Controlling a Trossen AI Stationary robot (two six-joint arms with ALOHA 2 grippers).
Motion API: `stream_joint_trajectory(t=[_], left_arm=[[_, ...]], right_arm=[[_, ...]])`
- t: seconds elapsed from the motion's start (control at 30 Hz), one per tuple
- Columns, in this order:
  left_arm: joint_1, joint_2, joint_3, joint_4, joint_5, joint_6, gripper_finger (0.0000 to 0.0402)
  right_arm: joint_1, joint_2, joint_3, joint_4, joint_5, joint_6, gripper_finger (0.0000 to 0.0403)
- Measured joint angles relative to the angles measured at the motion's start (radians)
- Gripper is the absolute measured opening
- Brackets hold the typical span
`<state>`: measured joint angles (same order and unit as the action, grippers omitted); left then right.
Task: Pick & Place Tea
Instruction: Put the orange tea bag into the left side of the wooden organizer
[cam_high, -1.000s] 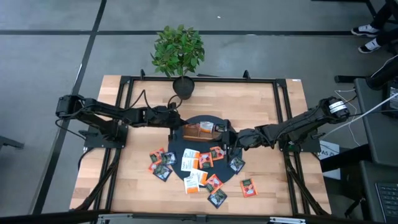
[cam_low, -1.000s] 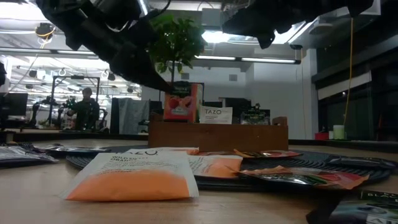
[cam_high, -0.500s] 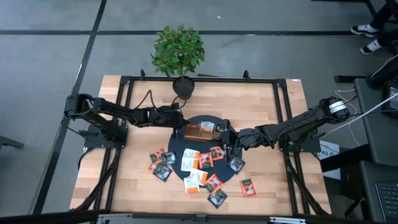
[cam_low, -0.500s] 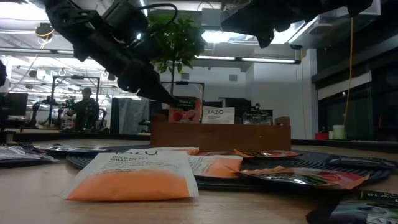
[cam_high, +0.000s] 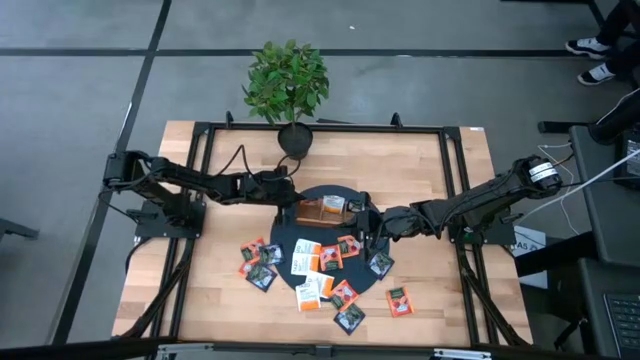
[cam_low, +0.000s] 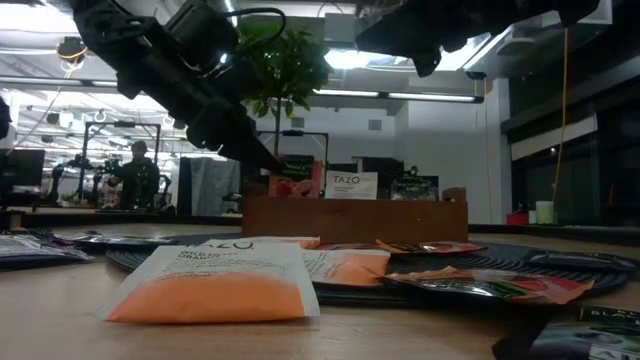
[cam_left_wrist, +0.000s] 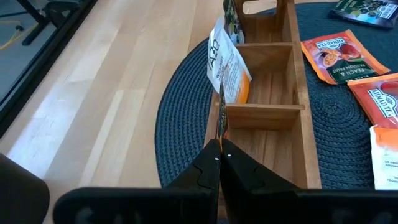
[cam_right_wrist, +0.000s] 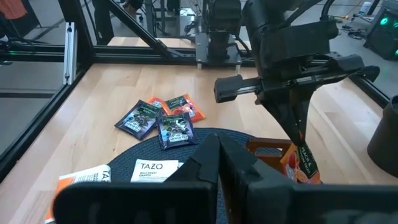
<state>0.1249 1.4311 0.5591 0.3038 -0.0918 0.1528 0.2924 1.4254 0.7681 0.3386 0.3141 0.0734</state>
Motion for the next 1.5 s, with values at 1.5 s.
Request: stream_joint_trajectory(t=[1.5], left_arm=[[-0.002,0.074,0.001,0.086,-0.072,0.062,0.0094]], right_arm=[[0.000,0.000,0.000,-0.017,-0.002,0.001,0.0008]])
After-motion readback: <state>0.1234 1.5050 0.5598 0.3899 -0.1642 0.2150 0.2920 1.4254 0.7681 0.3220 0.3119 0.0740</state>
